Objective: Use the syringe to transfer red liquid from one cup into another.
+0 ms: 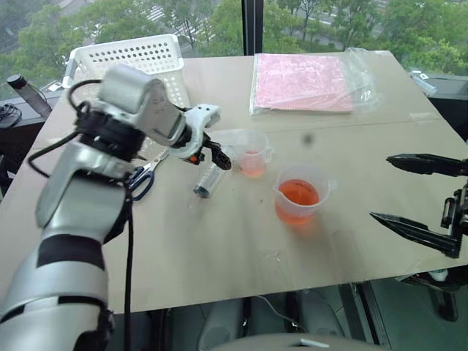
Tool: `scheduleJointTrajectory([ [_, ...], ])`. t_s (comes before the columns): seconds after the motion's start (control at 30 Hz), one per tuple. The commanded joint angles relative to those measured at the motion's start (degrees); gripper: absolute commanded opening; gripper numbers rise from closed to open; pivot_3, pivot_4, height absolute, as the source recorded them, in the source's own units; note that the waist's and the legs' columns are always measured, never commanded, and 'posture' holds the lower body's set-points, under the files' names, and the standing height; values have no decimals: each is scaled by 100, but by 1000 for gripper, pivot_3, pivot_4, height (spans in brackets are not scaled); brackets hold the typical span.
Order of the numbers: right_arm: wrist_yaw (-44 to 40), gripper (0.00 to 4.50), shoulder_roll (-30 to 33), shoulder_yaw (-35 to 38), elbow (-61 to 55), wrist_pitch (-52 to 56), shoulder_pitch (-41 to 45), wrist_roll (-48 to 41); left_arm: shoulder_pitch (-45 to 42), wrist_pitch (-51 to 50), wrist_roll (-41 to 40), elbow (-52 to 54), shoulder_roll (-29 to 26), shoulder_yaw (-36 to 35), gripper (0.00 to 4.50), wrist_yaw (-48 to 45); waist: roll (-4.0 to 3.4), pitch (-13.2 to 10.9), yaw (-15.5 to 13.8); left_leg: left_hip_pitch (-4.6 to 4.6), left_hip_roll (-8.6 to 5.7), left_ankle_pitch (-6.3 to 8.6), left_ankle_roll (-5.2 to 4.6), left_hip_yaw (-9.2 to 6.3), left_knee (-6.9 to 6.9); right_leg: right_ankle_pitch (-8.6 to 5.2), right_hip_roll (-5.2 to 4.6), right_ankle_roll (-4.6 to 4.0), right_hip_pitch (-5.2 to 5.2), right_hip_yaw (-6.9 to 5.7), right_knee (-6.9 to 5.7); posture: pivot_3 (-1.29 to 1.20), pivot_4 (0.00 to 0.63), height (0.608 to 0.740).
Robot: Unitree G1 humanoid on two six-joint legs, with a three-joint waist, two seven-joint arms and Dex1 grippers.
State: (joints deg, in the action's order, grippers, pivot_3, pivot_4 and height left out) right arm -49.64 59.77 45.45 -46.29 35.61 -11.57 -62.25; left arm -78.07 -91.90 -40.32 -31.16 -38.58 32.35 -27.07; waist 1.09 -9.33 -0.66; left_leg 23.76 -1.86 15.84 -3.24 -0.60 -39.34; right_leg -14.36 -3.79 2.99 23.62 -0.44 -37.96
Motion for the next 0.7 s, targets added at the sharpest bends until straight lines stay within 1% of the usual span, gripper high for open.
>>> scheduleJointTrajectory([
  [0.03, 166, 4500, -75, 135, -239, 1, -12, -91, -279, 483, 754, -613, 206, 314, 4447, -456, 0, 0, 0, 0, 0, 0, 0, 0, 0, 0, -1, 0, 0, 1, 0, 0, 150, 740],
  [0.1, 216, 4500, -121, 166, -307, 14, -61, -88, -303, 817, 1090, -846, 350, 523, 4447, -755, 0, 0, -2, 0, 1, 0, 0, 1, 0, 0, -3, 0, 0, 2, 0, 0, 150, 740],
  [0.2, 229, 4500, -194, 217, -393, 5, -154, -63, -223, 1267, 1548, -1206, 605, 647, 3657, -1103, 2, -1, -17, 3, 2, 0, 0, 0, -4, 0, -8, 0, 0, 1, 0, 0, 150, 740],
  [0.27, 290, 4500, -218, 237, -460, 13, -197, -76, -87, 1446, 1766, -1281, 707, 670, 2794, -1287, 3, -2, -23, 5, 1, 0, -1, 0, -6, 0, -12, 0, 0, 0, 0, 0, 150, 740],
  [0.3, 311, 4500, -223, 248, -486, 15, -217, -80, -43, 1477, 1860, -1312, 743, 664, 2292, -1356, 3, -2, -19, 5, 1, 0, -2, 0, -6, 0, -13, 0, 0, -1, 0, 0, 150, 740],
  [0.37, 366, 4500, -230, 280, -535, 23, -255, -120, 41, 1479, 2022, -1319, 732, 586, 1375, -1474, 0, 0, -19, 3, 1, 1, -2, 0, -6, 0, -17, 0, -1, 0, 0, 0, 150, 740],
  [0.43, 382, 4500, -233, 304, -541, 18, -282, -134, 78, 1426, 2144, -1280, 696, 498, 1300, -1589, 0, 1, -18, 0, 2, 0, -2, -1, -6, 0, -17, 0, -2, -1, -3, 0, 150, 740],
  [0.53, 453, 4500, -224, 222, -507, -34, -216, -137, 127, 982, 2135, -977, 411, 246, 1300, -1669, 0, 0, 20, -1, 3, 1, -2, 1, -7, 0, -17, 1, -2, 2, -7, 0, 150, 740],
  [0.6, 453, 4500, -223, 196, -490, -52, -202, -136, 240, 585, 1962, -425, 33, 142, 1300, -1844, 0, 0, 42, 0, 4, 1, -3, 1, -7, 1, -16, 0, 0, 3, -7, 0, 150, 740],
  [0.7, 372, 4500, -249, 156, -417, -86, -196, -50, 513, 41, 1527, 526, -777, -371, 1300, -2052, 2, -5, 139, 5, 9, 0, -1, 0, -2, 0, -14, 0, 9, 3, -6, 0, 150, 740],
])
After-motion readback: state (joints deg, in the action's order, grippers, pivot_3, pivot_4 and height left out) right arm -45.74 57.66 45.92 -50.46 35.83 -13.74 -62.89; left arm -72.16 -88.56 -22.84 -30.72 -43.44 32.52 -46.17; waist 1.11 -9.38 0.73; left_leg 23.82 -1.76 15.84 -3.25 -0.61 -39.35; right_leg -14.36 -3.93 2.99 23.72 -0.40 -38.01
